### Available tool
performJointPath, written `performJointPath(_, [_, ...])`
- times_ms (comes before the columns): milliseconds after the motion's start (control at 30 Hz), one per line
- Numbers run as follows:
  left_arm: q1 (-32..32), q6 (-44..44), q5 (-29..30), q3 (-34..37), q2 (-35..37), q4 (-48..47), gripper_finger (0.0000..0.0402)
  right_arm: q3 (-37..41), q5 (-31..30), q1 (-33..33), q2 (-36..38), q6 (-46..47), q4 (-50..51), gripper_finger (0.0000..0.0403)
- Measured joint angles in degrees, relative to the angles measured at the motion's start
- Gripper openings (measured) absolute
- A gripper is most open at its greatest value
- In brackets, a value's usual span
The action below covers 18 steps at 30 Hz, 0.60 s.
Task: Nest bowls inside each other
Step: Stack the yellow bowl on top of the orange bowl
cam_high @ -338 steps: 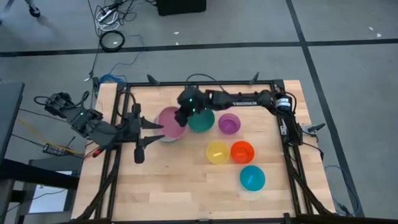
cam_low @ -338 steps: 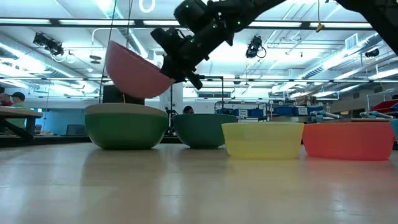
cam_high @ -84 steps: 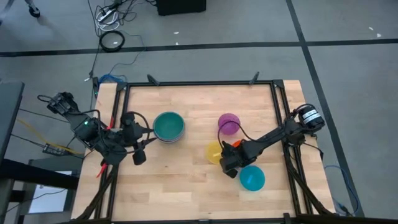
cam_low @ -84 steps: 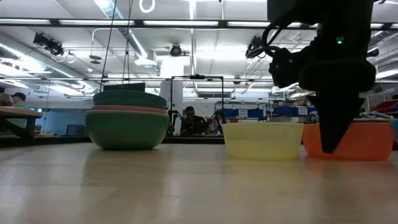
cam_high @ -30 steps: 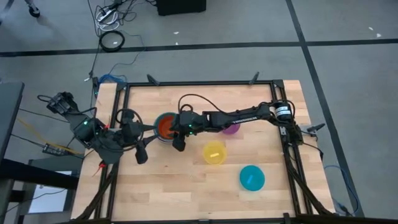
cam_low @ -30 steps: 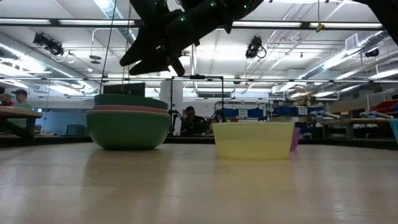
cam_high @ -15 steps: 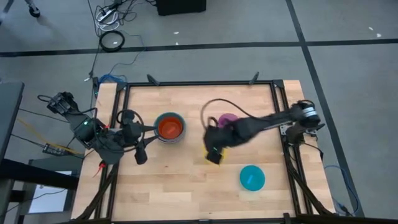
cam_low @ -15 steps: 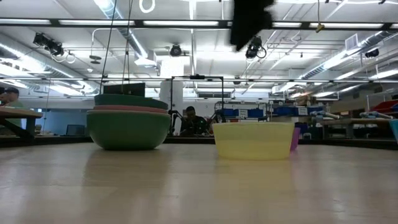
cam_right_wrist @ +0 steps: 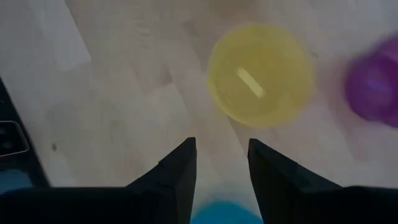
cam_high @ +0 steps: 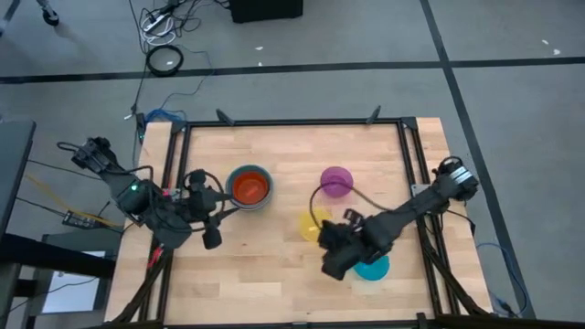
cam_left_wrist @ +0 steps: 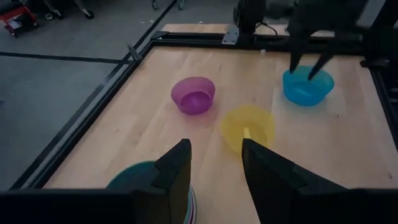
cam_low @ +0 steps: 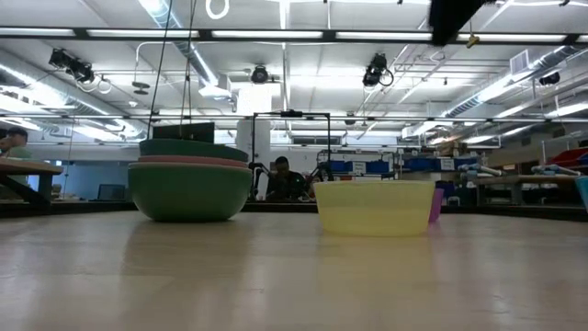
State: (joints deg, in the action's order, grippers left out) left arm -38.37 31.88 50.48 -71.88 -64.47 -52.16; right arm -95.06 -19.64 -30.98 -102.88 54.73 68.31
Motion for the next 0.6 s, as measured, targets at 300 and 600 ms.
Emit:
performJointPath(300, [0.0,-0.09,0.28,0.0,-1.37,0.04,0.0152,2.96,5.71,7.53,-9.14,-12.62,-9.8,0.014])
performJointPath(600, [0.0,-0.11,0.39,0.0,-1.37,-0.02,0.0152,2.98,11.96,12.38,-13.39,-19.44,-14.59,0.0177])
